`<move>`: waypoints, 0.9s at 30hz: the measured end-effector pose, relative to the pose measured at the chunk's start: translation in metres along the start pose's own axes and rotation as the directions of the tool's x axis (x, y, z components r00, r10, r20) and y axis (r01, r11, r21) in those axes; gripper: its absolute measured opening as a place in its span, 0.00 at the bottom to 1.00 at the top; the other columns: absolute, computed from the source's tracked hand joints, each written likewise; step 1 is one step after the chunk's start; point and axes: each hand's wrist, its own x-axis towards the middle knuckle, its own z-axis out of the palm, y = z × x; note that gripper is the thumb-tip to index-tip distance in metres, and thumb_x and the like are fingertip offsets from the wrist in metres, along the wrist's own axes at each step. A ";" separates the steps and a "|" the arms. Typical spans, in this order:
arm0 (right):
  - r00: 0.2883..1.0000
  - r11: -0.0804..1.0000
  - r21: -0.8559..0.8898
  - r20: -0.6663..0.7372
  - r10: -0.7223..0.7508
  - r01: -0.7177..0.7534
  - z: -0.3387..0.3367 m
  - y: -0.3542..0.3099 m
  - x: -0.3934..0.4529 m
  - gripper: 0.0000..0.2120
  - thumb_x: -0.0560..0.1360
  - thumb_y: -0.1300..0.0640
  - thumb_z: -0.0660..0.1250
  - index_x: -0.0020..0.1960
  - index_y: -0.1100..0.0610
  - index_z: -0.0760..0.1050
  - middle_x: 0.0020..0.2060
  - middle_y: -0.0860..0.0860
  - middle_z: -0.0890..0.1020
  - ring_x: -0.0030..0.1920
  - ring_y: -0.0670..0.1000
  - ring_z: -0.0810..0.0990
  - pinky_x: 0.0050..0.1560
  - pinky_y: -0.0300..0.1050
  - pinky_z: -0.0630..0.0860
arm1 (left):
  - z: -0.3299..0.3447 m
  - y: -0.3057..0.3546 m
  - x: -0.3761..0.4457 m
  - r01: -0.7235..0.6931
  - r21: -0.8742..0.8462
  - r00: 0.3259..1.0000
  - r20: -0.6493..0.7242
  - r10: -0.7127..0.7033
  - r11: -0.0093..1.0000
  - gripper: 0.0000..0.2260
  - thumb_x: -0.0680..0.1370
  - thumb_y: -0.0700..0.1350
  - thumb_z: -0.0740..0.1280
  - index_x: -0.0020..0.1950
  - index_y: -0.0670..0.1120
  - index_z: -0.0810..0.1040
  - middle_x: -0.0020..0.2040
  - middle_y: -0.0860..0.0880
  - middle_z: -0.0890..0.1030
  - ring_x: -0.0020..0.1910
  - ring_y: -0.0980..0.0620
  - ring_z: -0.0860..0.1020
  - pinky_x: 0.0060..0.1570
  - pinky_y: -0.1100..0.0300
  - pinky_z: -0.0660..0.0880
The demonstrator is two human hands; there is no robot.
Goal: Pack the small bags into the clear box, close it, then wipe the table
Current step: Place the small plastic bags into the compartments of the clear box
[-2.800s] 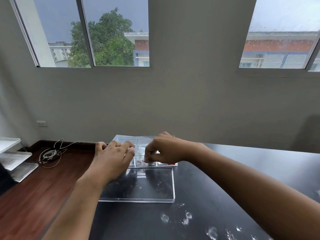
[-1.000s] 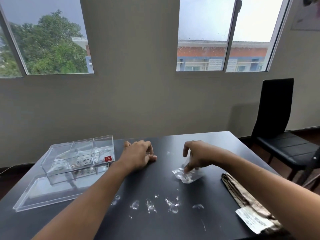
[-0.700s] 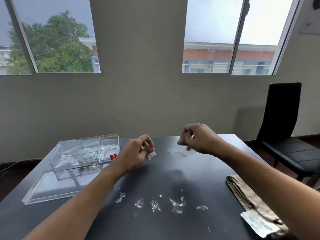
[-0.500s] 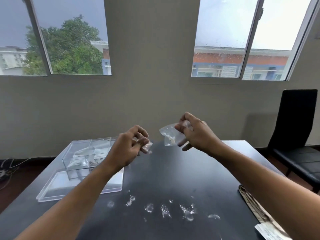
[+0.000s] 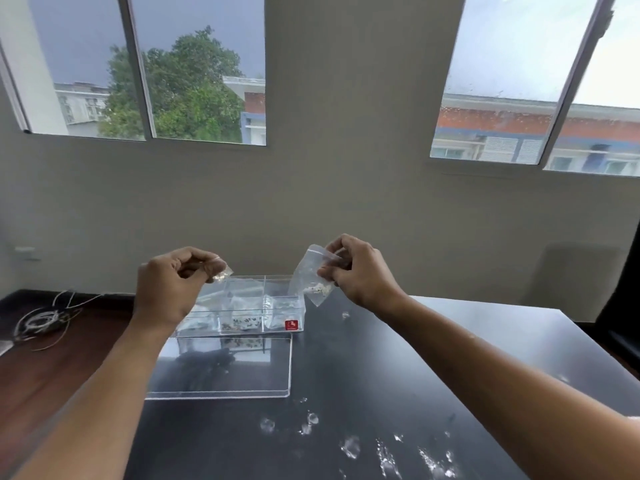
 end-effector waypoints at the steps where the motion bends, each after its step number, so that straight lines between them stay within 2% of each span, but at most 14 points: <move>1: 1.000 1.000 -0.001 -0.001 -0.026 0.026 0.006 0.000 0.005 0.08 0.73 0.63 0.78 0.47 0.56 0.80 0.38 0.48 0.86 0.39 0.48 0.84 0.49 0.48 0.84 | -0.001 -0.003 0.000 -0.008 0.030 1.000 0.000 0.008 1.000 0.06 0.70 0.44 0.79 0.45 0.46 0.86 0.38 0.52 0.87 0.36 0.60 0.85 0.42 0.71 0.79; 4: 0.997 0.997 0.046 0.032 -0.068 0.067 0.026 -0.004 0.016 0.03 0.77 0.62 0.73 0.46 0.58 0.81 0.38 0.50 0.88 0.40 0.51 0.86 0.47 0.48 0.84 | -0.006 -0.013 0.000 0.014 0.158 1.000 -0.005 -0.014 0.987 0.11 0.66 0.48 0.82 0.45 0.51 0.86 0.36 0.56 0.86 0.37 0.63 0.84 0.43 0.69 0.79; 7: 0.993 0.995 0.052 0.077 -0.094 0.090 0.044 -0.008 0.022 0.08 0.82 0.59 0.67 0.46 0.59 0.81 0.36 0.50 0.87 0.35 0.53 0.84 0.45 0.45 0.82 | -0.008 -0.022 0.002 0.027 0.241 0.999 0.027 -0.035 0.970 0.10 0.66 0.52 0.82 0.42 0.53 0.85 0.34 0.58 0.85 0.36 0.63 0.83 0.40 0.67 0.78; 10: 0.992 0.994 0.058 0.087 -0.094 0.089 0.061 -0.007 0.026 0.10 0.84 0.61 0.62 0.47 0.60 0.80 0.32 0.47 0.84 0.27 0.43 0.79 0.36 0.37 0.77 | -0.009 -0.028 0.004 -0.038 0.316 0.998 0.060 0.019 0.948 0.02 0.73 0.48 0.77 0.45 0.53 0.87 0.39 0.58 0.86 0.40 0.60 0.83 0.46 0.57 0.80; 11: 0.990 0.994 0.030 0.089 -0.106 0.104 0.067 -0.006 0.027 0.10 0.84 0.62 0.62 0.47 0.59 0.80 0.31 0.47 0.82 0.26 0.41 0.78 0.35 0.37 0.76 | -0.009 -0.031 0.004 -0.046 0.329 0.997 0.076 0.022 0.943 0.02 0.75 0.47 0.75 0.47 0.53 0.87 0.41 0.58 0.87 0.43 0.58 0.84 0.48 0.56 0.80; 13: 0.983 0.985 -0.065 0.103 -0.154 0.161 0.077 -0.001 0.030 0.11 0.83 0.61 0.63 0.44 0.56 0.80 0.31 0.47 0.82 0.30 0.43 0.78 0.39 0.44 0.76 | -0.008 -0.035 0.003 -0.051 0.349 0.993 0.113 0.012 0.936 0.06 0.78 0.45 0.72 0.50 0.54 0.87 0.43 0.57 0.87 0.47 0.54 0.84 0.52 0.55 0.79; 16: 0.971 0.955 -0.190 0.121 -0.206 0.226 0.084 0.008 0.036 0.10 0.83 0.57 0.65 0.47 0.56 0.83 0.36 0.53 0.85 0.41 0.59 0.80 0.47 0.51 0.77 | -0.004 -0.038 0.001 -0.095 0.433 0.978 0.208 0.003 0.897 0.09 0.81 0.47 0.67 0.56 0.56 0.85 0.42 0.59 0.86 0.46 0.53 0.79 0.57 0.48 0.74; 18: 0.974 0.942 -0.254 0.120 -0.194 0.219 0.082 0.013 0.039 0.11 0.83 0.58 0.63 0.49 0.56 0.84 0.40 0.53 0.87 0.44 0.58 0.76 0.53 0.52 0.73 | -0.005 -0.039 0.001 -0.088 0.424 0.966 0.257 -0.027 0.901 0.10 0.81 0.47 0.66 0.59 0.56 0.84 0.43 0.60 0.86 0.49 0.52 0.80 0.60 0.46 0.73; 20: 0.978 0.933 -0.297 0.115 -0.174 0.201 0.079 0.016 0.042 0.11 0.83 0.59 0.63 0.50 0.55 0.85 0.43 0.52 0.88 0.47 0.57 0.74 0.57 0.51 0.69 | -0.005 -0.040 0.003 -0.058 0.388 0.963 0.265 -0.051 0.920 0.10 0.81 0.47 0.68 0.60 0.54 0.84 0.46 0.58 0.87 0.52 0.54 0.83 0.61 0.51 0.75; 23: 0.978 0.923 -0.339 0.160 -0.137 0.185 0.078 0.023 0.047 0.11 0.82 0.59 0.63 0.51 0.52 0.85 0.46 0.49 0.88 0.53 0.58 0.77 0.59 0.50 0.67 | -0.006 -0.040 0.002 0.005 0.340 0.969 0.230 -0.089 0.940 0.11 0.77 0.46 0.73 0.59 0.55 0.84 0.44 0.57 0.87 0.47 0.60 0.83 0.51 0.65 0.75; 24: 0.973 0.916 -0.353 0.191 -0.127 0.189 0.077 0.024 0.049 0.11 0.82 0.59 0.64 0.51 0.51 0.85 0.46 0.47 0.88 0.54 0.58 0.77 0.60 0.50 0.67 | -0.006 -0.039 0.001 0.014 0.338 0.971 0.221 -0.094 0.941 0.11 0.76 0.47 0.74 0.58 0.55 0.84 0.42 0.58 0.86 0.45 0.60 0.82 0.48 0.66 0.74; 25: 0.967 0.906 -0.375 0.225 -0.118 0.198 0.077 0.024 0.050 0.12 0.82 0.59 0.64 0.52 0.50 0.86 0.46 0.46 0.88 0.55 0.58 0.78 0.60 0.49 0.67 | -0.006 -0.039 0.001 0.015 0.347 0.972 0.216 -0.095 0.938 0.11 0.76 0.47 0.74 0.57 0.55 0.84 0.41 0.58 0.86 0.44 0.60 0.82 0.48 0.65 0.74; 27: 0.952 0.871 -0.435 0.285 -0.107 0.228 0.075 0.021 0.050 0.13 0.82 0.59 0.63 0.54 0.48 0.86 0.46 0.44 0.88 0.56 0.55 0.75 0.59 0.48 0.64 | -0.006 -0.039 0.001 -0.012 0.380 0.974 0.215 -0.075 0.925 0.07 0.77 0.50 0.72 0.55 0.56 0.85 0.42 0.57 0.87 0.47 0.56 0.83 0.55 0.56 0.76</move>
